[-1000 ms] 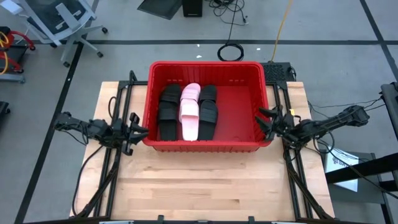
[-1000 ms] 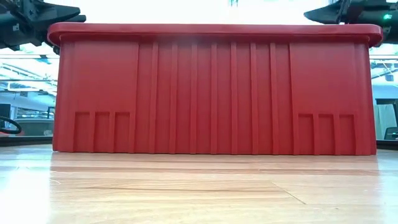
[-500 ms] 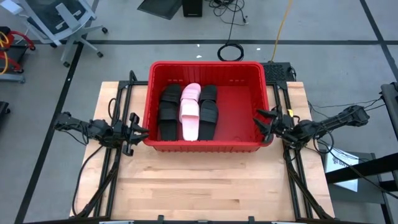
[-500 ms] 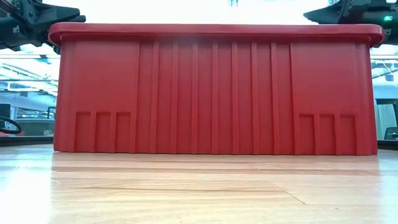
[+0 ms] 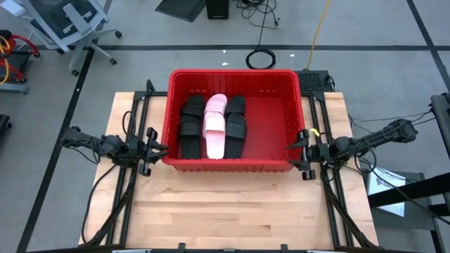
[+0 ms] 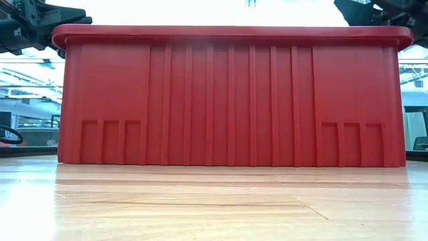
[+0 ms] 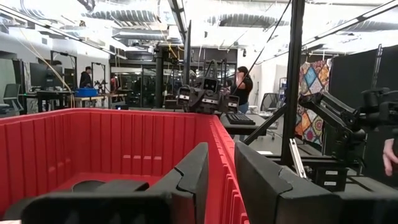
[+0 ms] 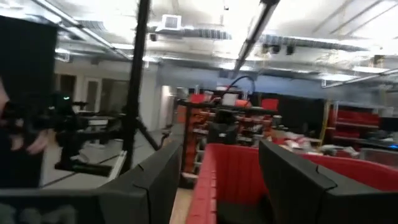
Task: Pick and place slides into bin
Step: Return to Home Position
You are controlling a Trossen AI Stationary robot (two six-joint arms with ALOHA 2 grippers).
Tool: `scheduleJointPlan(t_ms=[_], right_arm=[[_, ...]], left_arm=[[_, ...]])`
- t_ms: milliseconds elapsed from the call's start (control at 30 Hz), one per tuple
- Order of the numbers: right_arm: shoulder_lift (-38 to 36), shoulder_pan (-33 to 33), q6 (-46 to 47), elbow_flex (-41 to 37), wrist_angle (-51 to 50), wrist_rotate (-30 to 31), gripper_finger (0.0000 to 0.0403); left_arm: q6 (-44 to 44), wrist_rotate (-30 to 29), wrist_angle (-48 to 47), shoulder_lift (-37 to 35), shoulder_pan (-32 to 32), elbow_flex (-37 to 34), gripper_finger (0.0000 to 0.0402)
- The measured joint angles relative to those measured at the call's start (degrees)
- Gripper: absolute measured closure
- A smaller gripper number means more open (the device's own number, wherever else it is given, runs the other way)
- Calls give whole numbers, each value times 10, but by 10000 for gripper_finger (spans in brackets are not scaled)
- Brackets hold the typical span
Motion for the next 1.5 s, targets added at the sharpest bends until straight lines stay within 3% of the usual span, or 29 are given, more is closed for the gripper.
scheduleJointPlan(t_ms=[400, 1500], right_arm=[[0, 0, 1, 0, -49, 1, 197], [3, 0, 20, 0, 50, 17, 197]], left_arm=[[15, 2, -10, 0, 0, 0, 314], [11, -1, 22, 1, 0, -2, 314]])
